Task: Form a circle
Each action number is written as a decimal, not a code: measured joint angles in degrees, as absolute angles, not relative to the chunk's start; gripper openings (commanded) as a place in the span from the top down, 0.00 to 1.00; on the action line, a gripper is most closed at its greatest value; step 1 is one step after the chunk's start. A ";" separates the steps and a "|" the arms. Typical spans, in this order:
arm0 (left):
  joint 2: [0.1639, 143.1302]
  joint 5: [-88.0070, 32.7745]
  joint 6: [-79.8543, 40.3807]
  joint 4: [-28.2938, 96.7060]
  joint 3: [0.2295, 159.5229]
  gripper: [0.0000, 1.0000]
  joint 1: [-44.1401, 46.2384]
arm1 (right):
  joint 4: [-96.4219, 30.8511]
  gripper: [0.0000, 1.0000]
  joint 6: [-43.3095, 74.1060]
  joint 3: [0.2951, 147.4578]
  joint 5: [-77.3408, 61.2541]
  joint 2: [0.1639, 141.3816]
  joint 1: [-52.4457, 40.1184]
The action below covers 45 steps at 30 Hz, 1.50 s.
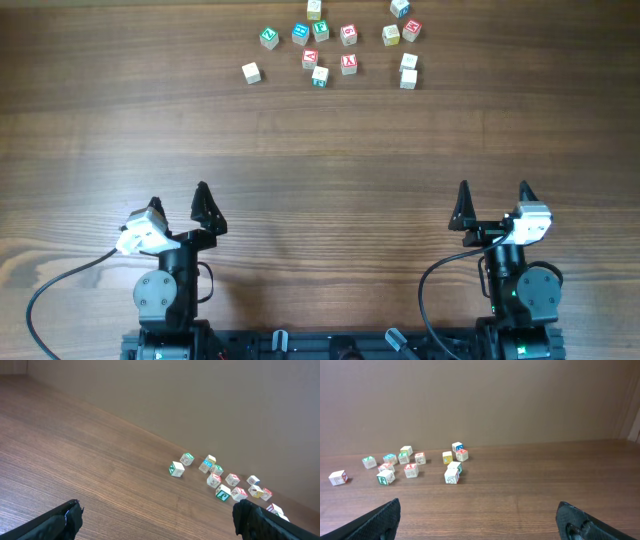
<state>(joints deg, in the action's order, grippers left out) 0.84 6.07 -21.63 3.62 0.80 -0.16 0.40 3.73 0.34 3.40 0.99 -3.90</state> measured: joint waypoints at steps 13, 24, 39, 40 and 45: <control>0.84 6.09 -21.63 3.62 0.80 0.00 -0.16 | 0.40 0.00 3.73 0.34 3.40 0.99 -3.90; 0.84 6.07 -21.63 3.62 0.80 0.00 -0.16 | 0.40 0.00 3.73 0.34 3.40 0.99 -3.90; 0.84 10.52 -19.90 2.50 0.80 0.00 -0.19 | 0.40 0.00 3.73 0.34 3.40 0.99 -3.90; 0.84 11.00 -19.79 2.15 0.80 0.00 -0.16 | 0.40 0.00 3.73 0.34 3.40 0.99 -3.90; 0.84 6.48 -20.84 0.71 0.71 0.00 -0.19 | 0.40 0.00 3.73 0.34 3.40 0.99 -3.90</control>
<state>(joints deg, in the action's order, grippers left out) 0.84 6.48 -20.84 0.71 0.71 -0.19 0.40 3.73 0.34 3.40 0.99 -3.90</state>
